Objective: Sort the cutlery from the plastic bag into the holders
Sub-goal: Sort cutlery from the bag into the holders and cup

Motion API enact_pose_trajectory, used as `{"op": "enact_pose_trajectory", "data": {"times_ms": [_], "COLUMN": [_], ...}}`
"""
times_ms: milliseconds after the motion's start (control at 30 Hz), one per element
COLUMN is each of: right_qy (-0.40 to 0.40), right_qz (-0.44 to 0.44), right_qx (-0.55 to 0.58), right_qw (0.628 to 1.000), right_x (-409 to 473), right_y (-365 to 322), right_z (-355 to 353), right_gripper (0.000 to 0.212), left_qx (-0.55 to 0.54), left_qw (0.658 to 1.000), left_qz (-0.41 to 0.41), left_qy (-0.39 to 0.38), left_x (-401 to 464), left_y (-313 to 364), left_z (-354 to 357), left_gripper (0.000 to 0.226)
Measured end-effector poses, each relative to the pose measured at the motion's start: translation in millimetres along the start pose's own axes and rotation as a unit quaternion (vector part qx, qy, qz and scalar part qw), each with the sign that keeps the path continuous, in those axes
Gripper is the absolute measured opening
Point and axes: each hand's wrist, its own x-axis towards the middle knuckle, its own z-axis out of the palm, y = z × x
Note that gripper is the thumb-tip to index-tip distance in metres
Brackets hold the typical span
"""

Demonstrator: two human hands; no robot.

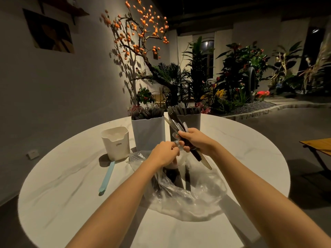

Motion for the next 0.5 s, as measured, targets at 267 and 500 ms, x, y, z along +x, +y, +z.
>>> {"op": "enact_pose_trajectory", "data": {"times_ms": [267,500], "right_qy": [-0.029,-0.001], "right_qz": [-0.007,-0.004], "right_qx": [0.144,0.276], "right_qw": [0.989,0.961], "right_x": [14.7,17.2], "right_y": [0.0,21.4], "right_z": [7.8,20.3], "right_gripper": [0.025,0.026], "left_qx": [-0.178,-0.364], "left_qw": [0.983,0.907], "left_qz": [-0.007,0.034], "left_qy": [-0.036,-0.210], "left_x": [4.8,-10.0], "left_y": [-8.1,-13.2], "left_z": [20.8,7.4], "left_gripper": [0.014,0.031]}}
